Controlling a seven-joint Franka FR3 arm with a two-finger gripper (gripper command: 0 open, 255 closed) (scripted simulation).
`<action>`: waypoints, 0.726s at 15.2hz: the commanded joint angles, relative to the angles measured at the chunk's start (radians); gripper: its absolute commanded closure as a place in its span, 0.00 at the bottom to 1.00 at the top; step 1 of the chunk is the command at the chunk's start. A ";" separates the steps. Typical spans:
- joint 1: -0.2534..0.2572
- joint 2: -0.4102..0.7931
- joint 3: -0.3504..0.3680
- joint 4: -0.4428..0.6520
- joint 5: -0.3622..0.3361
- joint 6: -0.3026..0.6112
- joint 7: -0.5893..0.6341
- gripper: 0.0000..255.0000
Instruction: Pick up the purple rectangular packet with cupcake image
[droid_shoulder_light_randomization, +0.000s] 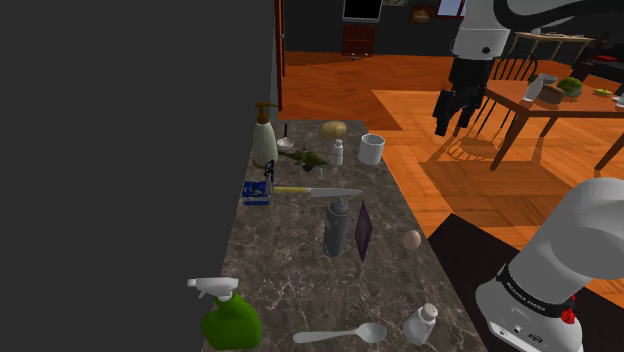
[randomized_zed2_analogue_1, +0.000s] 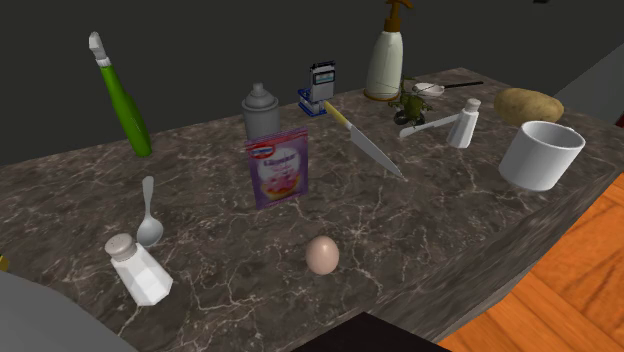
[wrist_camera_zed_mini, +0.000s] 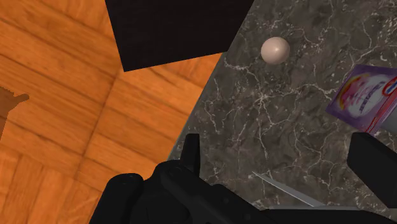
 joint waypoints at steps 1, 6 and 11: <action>0.000 0.000 0.000 0.000 0.000 0.000 0.000 0.00; 0.014 -0.014 0.104 -0.130 0.071 0.163 0.170 0.00; 0.032 0.034 0.219 -0.216 0.138 0.346 0.340 0.00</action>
